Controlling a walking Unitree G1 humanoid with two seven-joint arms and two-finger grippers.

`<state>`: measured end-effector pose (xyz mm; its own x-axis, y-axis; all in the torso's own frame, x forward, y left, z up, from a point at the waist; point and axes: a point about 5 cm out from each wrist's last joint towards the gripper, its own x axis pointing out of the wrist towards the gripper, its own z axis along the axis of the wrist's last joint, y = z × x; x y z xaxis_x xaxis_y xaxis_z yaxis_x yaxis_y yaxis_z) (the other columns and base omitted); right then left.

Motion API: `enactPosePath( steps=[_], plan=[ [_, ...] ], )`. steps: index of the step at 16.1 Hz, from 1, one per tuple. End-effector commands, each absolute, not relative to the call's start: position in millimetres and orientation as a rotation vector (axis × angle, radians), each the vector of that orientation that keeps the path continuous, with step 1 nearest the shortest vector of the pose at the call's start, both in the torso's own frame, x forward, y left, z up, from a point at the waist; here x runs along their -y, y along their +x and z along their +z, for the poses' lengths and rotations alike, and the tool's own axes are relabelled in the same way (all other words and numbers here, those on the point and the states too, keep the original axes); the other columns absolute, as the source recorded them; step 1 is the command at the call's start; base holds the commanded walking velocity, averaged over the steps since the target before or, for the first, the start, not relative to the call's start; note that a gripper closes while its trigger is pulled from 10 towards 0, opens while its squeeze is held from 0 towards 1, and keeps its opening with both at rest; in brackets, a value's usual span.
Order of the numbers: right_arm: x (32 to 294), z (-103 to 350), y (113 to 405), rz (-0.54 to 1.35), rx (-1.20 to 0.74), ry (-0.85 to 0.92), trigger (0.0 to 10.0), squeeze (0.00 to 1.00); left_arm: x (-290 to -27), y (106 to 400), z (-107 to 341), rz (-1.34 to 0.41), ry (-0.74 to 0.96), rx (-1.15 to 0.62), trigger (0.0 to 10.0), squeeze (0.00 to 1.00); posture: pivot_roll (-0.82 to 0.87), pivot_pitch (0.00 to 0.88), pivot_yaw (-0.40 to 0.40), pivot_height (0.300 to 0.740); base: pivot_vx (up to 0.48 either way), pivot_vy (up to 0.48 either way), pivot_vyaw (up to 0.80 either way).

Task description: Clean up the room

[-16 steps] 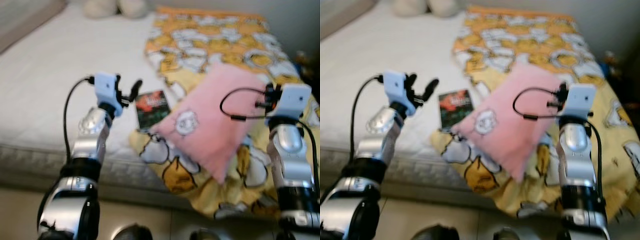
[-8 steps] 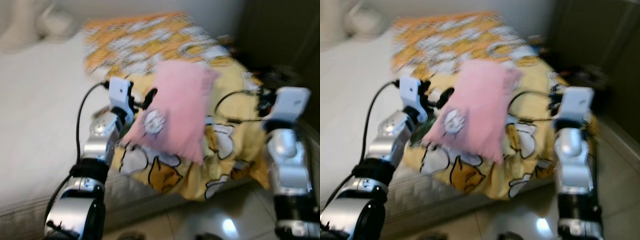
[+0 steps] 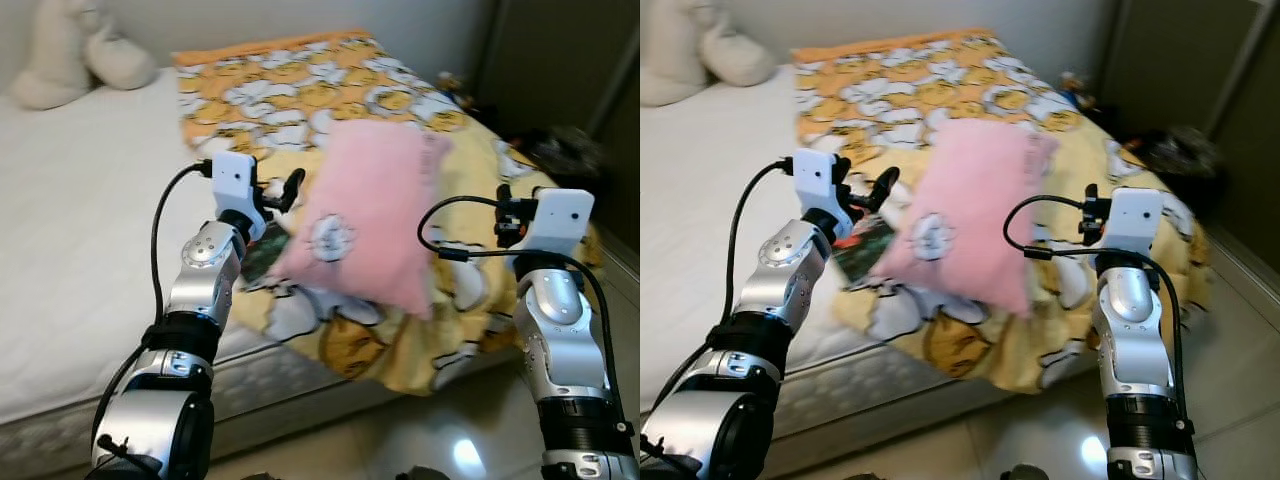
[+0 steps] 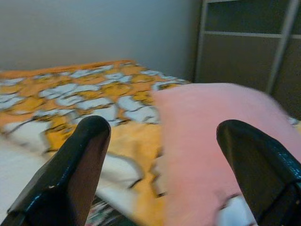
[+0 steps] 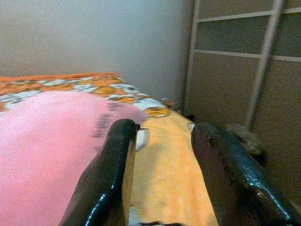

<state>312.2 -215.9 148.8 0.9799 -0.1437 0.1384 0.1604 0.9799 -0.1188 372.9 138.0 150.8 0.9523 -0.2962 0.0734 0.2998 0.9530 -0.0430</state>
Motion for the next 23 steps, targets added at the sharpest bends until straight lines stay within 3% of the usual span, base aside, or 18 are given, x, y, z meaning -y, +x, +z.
enactPosePath(
  steps=[1,5,10,14,17,23],
  plan=[
    [210.4,147.6,311.5,-0.126,0.121,-0.115,10.0,0.0,-146.9,372.3,147.0,-0.266,-0.059,0.051,10.0,0.0,-0.16,0.0,0.067,0.724,0.0,0.465,0.0],
    [211.0,145.6,311.0,-0.117,0.111,-0.102,10.0,0.0,-145.2,373.7,149.4,-0.295,-0.038,0.052,10.0,0.0,-0.16,0.0,0.067,0.724,0.0,0.445,0.0],
    [216.6,140.8,306.1,-0.149,0.096,-0.093,10.0,0.0,-129.0,372.2,141.2,-0.392,0.06,-0.002,10.0,0.0,-0.17,0.0,0.078,0.724,0.288,0.0,0.0],
    [216.2,134.6,302.1,-0.155,0.066,-0.105,10.0,0.0,-127.8,370.6,139.4,-0.383,-0.017,0.007,10.0,0.0,-0.18,0.0,0.077,0.724,0.141,-0.193,-0.77],
    [218.1,139.3,304.7,-0.156,0.084,-0.109,10.0,0.0,-124.3,372.1,142.5,-0.387,-0.033,0.02,10.0,0.0,-0.18,0.0,0.073,0.724,0.334,-0.245,0.0],
    [213.7,141.4,307.6,-0.138,0.088,-0.113,10.0,0.0,-116.3,371.4,146.5,-0.416,-0.026,0.052,10.0,0.0,-0.19,0.0,0.079,0.724,0.0,0.0,0.0]
  ],
)
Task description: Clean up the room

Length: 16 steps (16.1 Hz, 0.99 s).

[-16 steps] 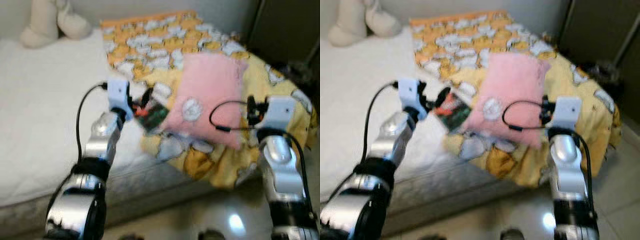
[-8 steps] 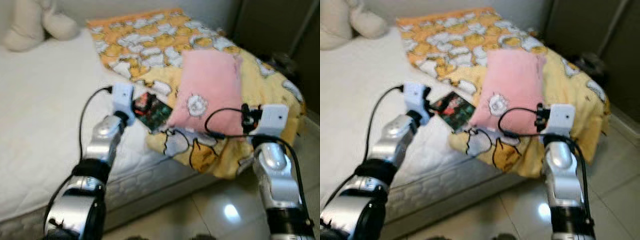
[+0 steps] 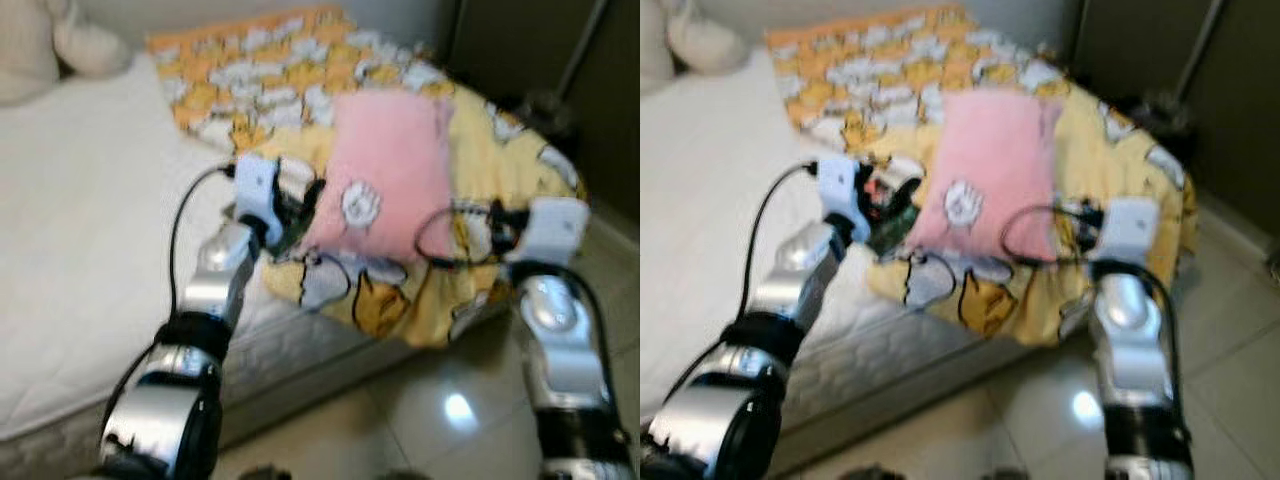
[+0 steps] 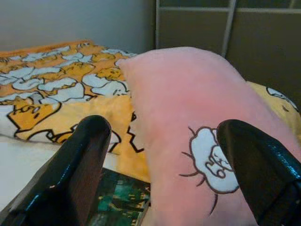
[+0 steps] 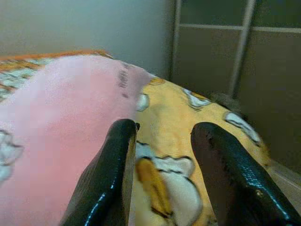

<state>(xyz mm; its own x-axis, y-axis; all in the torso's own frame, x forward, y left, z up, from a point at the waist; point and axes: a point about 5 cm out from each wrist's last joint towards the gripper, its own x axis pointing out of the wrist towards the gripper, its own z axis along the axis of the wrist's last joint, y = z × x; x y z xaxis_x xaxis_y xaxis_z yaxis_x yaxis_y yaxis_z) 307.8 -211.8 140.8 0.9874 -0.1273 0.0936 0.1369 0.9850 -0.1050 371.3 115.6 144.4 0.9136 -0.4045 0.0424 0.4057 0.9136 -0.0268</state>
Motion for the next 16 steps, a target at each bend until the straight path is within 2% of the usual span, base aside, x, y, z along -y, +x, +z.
enactPosePath(
  steps=[1,9,14,16],
  plan=[
    [211.3,140.6,307.4,-0.131,0.087,-0.113,10.0,0.0,-110.8,369.4,146.9,-0.457,-0.032,0.06,10.0,0.0,-0.19,0.0,0.082,0.724,0.45,0.0,0.0],
    [207.4,138.7,308.0,-0.112,0.081,-0.121,10.0,0.0,-98.8,365.4,147.3,-0.537,-0.026,0.072,10.0,0.0,-0.19,0.0,0.083,0.724,0.456,0.0,0.0],
    [209.6,136.6,306.9,-0.117,0.074,-0.122,10.0,0.0,-106.5,370.8,145.2,-0.407,-0.099,0.041,10.0,0.0,-0.2,0.0,0.085,0.724,0.476,0.0,0.0],
    [211.2,134.9,304.6,-0.123,0.07,-0.121,10.0,0.0,-91.4,365.9,141.3,-0.464,-0.098,0.027,10.0,0.0,-0.2,0.0,0.088,0.724,0.48,0.0,0.0]
  ],
)
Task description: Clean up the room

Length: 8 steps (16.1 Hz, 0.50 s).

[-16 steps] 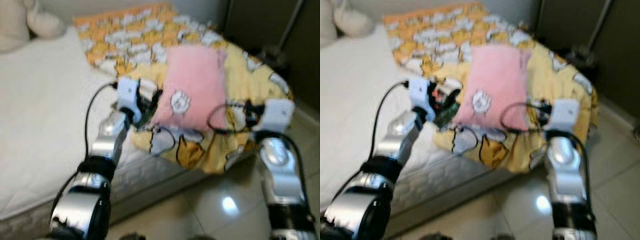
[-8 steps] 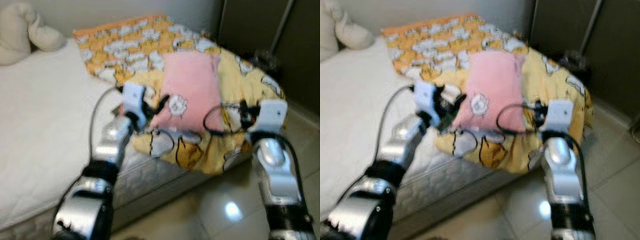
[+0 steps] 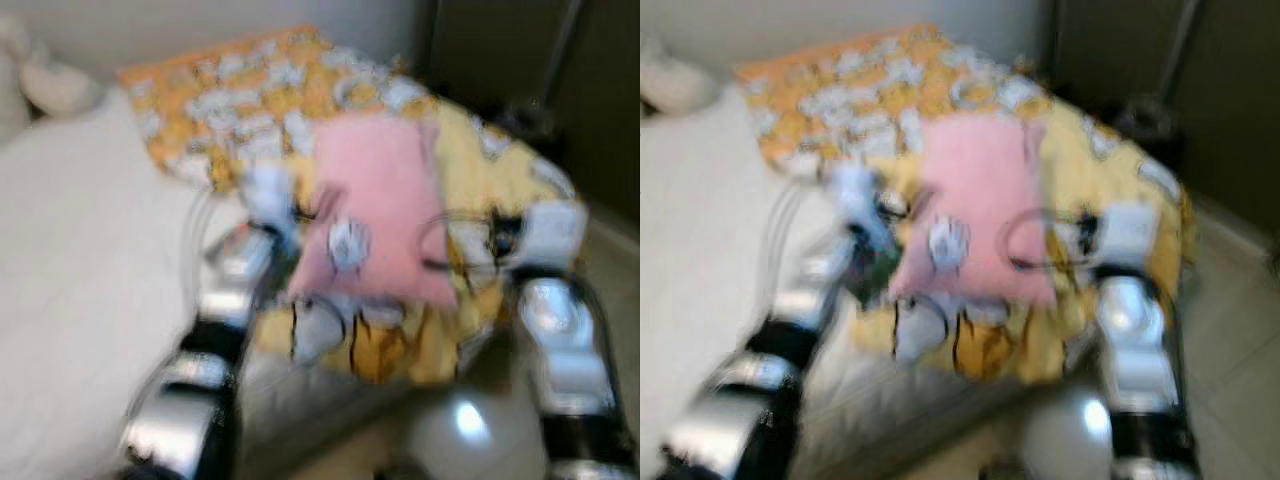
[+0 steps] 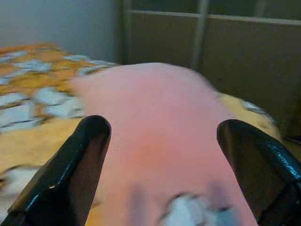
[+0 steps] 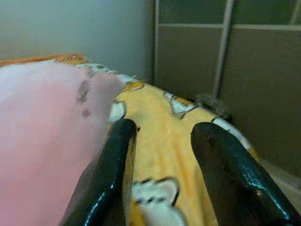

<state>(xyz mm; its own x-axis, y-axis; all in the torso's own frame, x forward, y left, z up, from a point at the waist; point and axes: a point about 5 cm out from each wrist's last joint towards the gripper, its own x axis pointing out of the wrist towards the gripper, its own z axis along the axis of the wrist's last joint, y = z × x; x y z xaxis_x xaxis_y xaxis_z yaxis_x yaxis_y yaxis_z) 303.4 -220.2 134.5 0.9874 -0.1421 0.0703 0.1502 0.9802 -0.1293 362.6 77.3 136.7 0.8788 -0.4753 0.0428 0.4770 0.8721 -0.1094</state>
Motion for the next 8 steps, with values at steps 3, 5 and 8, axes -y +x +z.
enactPosePath(
  steps=[3,5,8],
  plan=[
    [214.3,132.6,302.6,-0.135,0.058,-0.091,10.0,0.0,-74.5,360.8,138.7,-0.537,-0.085,0.016,10.0,0.0,-0.2,0.0,0.092,0.724,0.48,0.0,0.0],
    [233.0,126.2,303.9,-0.189,-0.007,0.028,10.0,0.0,-69.1,362.4,128.7,-0.533,-0.091,-0.085,10.0,0.0,-0.2,0.0,0.094,0.724,0.24,0.0,0.0],
    [269.7,105.3,304.7,-0.228,-0.152,0.171,10.0,0.0,-86.9,373.3,120.2,-0.493,-0.124,-0.205,10.0,0.0,-0.17,0.0,0.107,0.724,0.0,0.0,0.0]
  ],
)
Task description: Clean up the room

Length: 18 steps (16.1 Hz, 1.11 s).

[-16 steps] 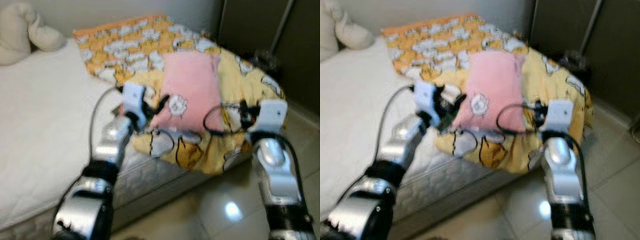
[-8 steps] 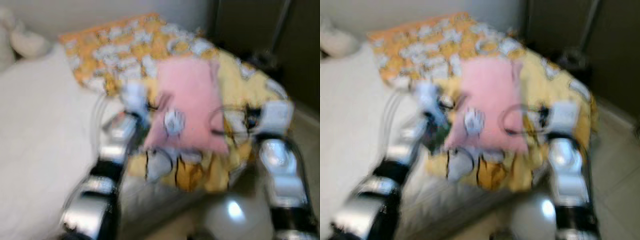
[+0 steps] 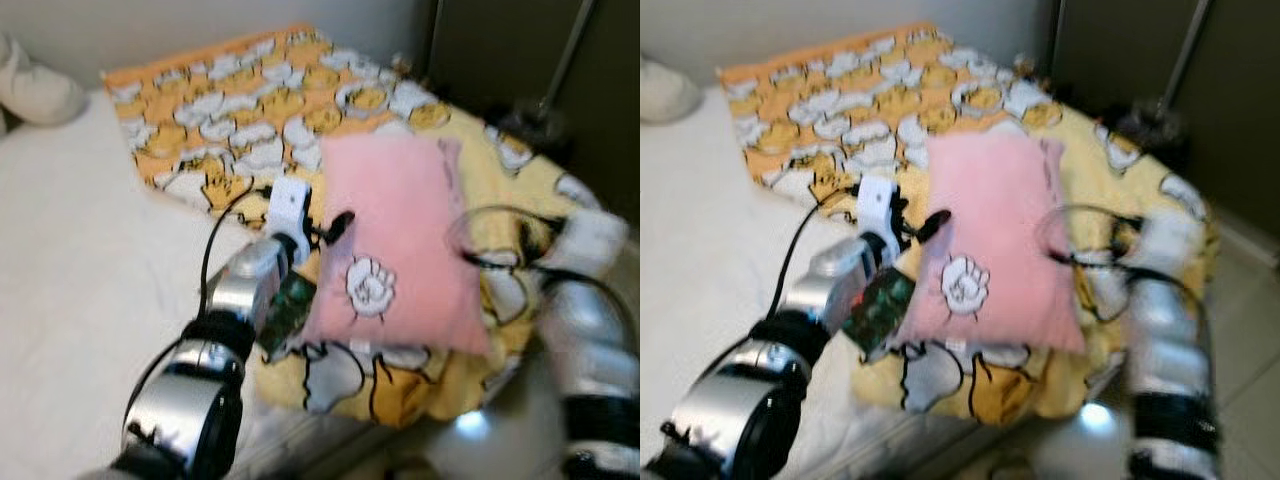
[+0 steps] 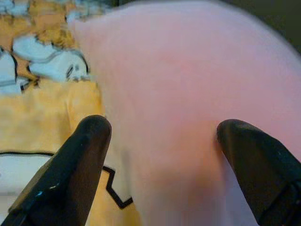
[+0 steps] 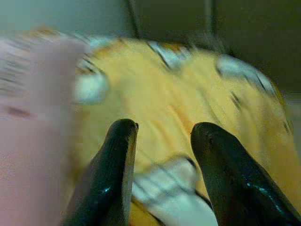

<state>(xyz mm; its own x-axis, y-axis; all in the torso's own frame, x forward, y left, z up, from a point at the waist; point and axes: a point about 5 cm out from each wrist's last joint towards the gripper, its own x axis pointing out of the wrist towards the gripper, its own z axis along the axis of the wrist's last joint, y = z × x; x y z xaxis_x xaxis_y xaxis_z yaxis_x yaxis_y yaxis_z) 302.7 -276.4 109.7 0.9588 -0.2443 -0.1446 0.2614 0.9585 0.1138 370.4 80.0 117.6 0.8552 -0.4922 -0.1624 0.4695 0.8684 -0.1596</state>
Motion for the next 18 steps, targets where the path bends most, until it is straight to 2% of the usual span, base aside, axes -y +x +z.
enactPosePath(
  steps=[1,4,7,8,10,11,14,18],
  plan=[
    [272.3,103.2,304.0,-0.204,-0.167,0.189,10.0,0.0,-95.3,376.0,120.2,-0.472,-0.144,-0.229,10.0,0.0,-0.17,0.003,0.117,0.724,0.0,0.0,0.0],
    [271.8,105.9,300.8,-0.107,-0.187,0.258,10.0,0.0,-121.2,381.1,122.5,-0.422,-0.248,-0.273,10.0,0.0,-0.16,0.054,0.128,0.724,0.0,0.0,0.0],
    [265.2,112.3,299.1,-0.061,-0.168,0.297,10.0,0.0,-123.7,379.8,121.5,-0.446,-0.326,-0.286,10.0,0.0,-0.16,0.076,0.127,0.724,0.0,0.0,0.0],
    [259.2,114.9,295.9,-0.037,-0.161,0.317,10.0,0.0,-115.6,374.4,116.7,-0.493,-0.409,-0.304,10.0,0.0,-0.16,0.09,0.125,0.724,0.0,0.0,0.0],
    [260.5,111.1,294.7,-0.038,-0.18,0.299,10.0,0.0,-106.4,371.4,112.8,-0.528,-0.405,-0.315,10.0,0.0,-0.16,0.095,0.124,0.724,0.0,0.0,0.0],
    [266.0,108.7,294.6,-0.078,-0.185,0.264,10.0,0.0,-100.9,371.4,111.2,-0.543,-0.349,-0.311,10.0,0.0,-0.16,0.105,0.127,0.724,0.0,0.0,0.0],
    [269.5,103.0,296.9,-0.13,-0.194,0.142,10.0,0.0,-93.7,376.9,117.6,-0.54,-0.342,-0.306,10.0,0.0,-0.17,0.118,0.138,0.724,0.0,0.0,0.0],
    [269.9,100.2,298.7,-0.126,-0.197,0.162,10.0,0.0,-91.7,380.5,121.6,-0.507,-0.369,-0.309,10.0,0.0,-0.18,0.152,0.148,0.724,0.0,0.0,0.0]
  ],
)
